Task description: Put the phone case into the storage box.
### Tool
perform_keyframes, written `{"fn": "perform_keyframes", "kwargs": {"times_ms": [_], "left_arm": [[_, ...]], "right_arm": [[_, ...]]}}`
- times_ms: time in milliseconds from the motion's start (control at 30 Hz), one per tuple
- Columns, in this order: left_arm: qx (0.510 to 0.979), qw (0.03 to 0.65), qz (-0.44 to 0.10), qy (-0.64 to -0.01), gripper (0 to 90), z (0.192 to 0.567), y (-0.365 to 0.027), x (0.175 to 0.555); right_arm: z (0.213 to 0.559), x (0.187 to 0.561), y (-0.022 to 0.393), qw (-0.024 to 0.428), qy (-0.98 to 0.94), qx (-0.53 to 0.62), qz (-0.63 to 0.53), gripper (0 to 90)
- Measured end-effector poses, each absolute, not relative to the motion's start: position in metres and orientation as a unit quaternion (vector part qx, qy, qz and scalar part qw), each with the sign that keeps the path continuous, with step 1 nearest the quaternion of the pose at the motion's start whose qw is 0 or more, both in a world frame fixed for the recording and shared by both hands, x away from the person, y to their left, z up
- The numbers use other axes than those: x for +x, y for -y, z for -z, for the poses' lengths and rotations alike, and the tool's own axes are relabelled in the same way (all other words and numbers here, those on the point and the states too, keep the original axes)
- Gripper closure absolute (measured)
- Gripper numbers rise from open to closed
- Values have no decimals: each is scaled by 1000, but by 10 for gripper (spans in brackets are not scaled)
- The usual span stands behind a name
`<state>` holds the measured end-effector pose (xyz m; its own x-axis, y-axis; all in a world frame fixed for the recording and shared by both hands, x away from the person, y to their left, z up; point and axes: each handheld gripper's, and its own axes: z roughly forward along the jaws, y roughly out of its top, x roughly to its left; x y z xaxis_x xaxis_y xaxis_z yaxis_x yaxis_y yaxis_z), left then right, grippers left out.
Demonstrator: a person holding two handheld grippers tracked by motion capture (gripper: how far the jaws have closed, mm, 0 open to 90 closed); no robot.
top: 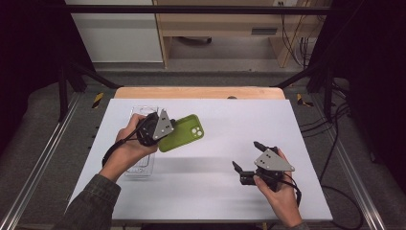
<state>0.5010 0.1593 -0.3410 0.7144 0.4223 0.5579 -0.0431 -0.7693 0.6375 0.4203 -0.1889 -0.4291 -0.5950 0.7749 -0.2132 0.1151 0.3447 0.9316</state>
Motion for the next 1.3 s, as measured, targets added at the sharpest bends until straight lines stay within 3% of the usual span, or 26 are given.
{"fn": "perform_keyframes", "kwargs": {"times_ms": [333,1300], "left_arm": [[843,345,-383,-154,873,340,-169,503],[743,401,-436,-312,873,332,-220,509]], "right_arm": [[440,420,206,354,-726,315,-499,55],[452,414,218,337,-685,357,-539,39]]}}
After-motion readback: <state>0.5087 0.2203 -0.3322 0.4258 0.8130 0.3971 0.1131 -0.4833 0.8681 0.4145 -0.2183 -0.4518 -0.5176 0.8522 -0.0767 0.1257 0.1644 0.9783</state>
